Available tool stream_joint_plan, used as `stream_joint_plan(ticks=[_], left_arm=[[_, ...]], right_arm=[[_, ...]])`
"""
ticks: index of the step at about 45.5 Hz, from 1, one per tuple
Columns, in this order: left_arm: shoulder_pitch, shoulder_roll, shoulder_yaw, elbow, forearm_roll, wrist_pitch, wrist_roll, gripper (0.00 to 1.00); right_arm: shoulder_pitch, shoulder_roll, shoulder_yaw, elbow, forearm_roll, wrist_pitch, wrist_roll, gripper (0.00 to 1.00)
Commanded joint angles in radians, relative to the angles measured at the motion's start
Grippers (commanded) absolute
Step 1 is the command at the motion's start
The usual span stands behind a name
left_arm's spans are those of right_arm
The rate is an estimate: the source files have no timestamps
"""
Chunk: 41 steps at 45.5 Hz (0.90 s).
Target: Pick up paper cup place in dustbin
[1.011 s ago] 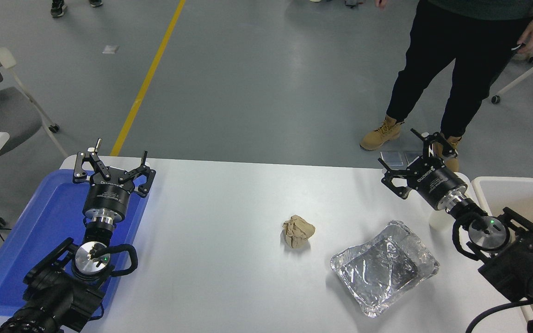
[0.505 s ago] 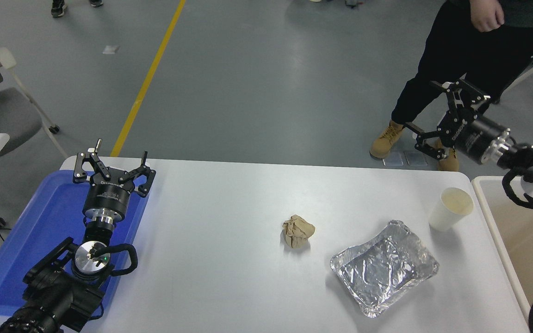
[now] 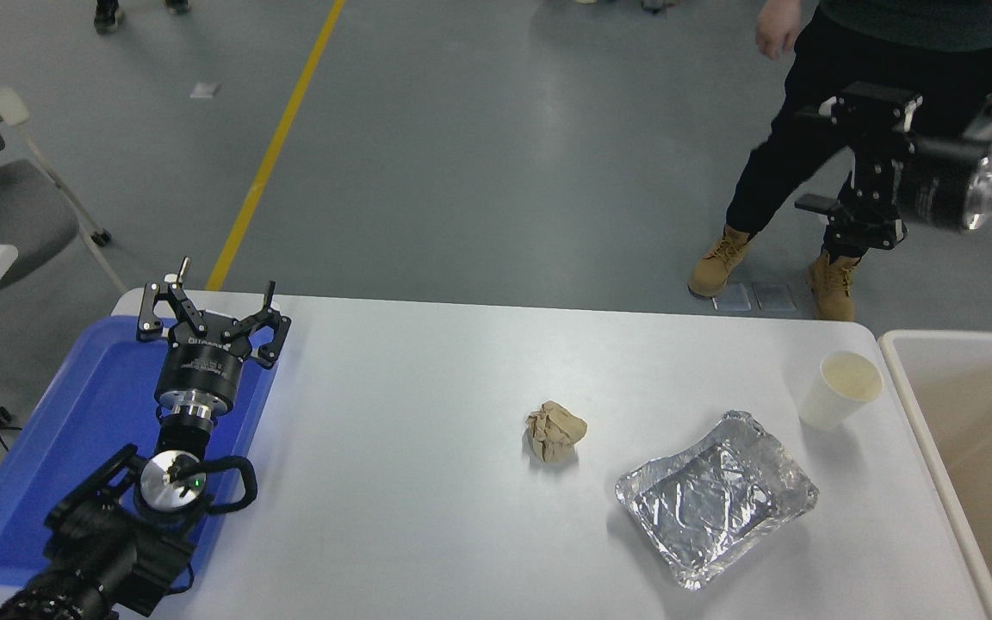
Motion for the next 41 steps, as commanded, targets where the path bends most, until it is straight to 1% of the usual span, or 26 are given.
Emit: stream_joint_plan(ticks=[1, 7, 11, 21, 27, 34, 41], left_arm=[[0.000, 0.000, 0.000, 0.000, 0.000, 0.000, 0.000, 1.00], [0.000, 0.000, 0.000, 0.000, 0.000, -0.001, 0.000, 1.00], [0.000, 0.000, 0.000, 0.000, 0.000, 0.000, 0.000, 1.00], [0.000, 0.000, 0.000, 0.000, 0.000, 0.000, 0.000, 1.00], [0.000, 0.000, 0.000, 0.000, 0.000, -0.001, 0.002, 1.00], [0.000, 0.000, 0.000, 0.000, 0.000, -0.001, 0.002, 1.00], [0.000, 0.002, 0.000, 0.000, 0.000, -0.001, 0.002, 1.00]], right_arm=[[0.275, 0.016, -0.386, 0.031, -0.017, 0.009, 0.002, 1.00], [0.391, 0.071, -0.547, 0.031, -0.027, 0.011, 0.005, 1.00], [0.447, 0.101, -0.619, 0.033, -0.062, 0.028, 0.006, 1.00], [0.555, 0.135, -0.639, 0.033, -0.251, 0.167, 0.008, 1.00], [0.602, 0.144, -0.642, 0.057, -0.326, 0.167, 0.008, 1.00], [0.679, 0.137, -0.680, 0.174, -0.406, 0.167, 0.008, 1.00], [0.791, 0.117, -0.781, 0.385, -0.417, 0.167, 0.008, 1.00]])
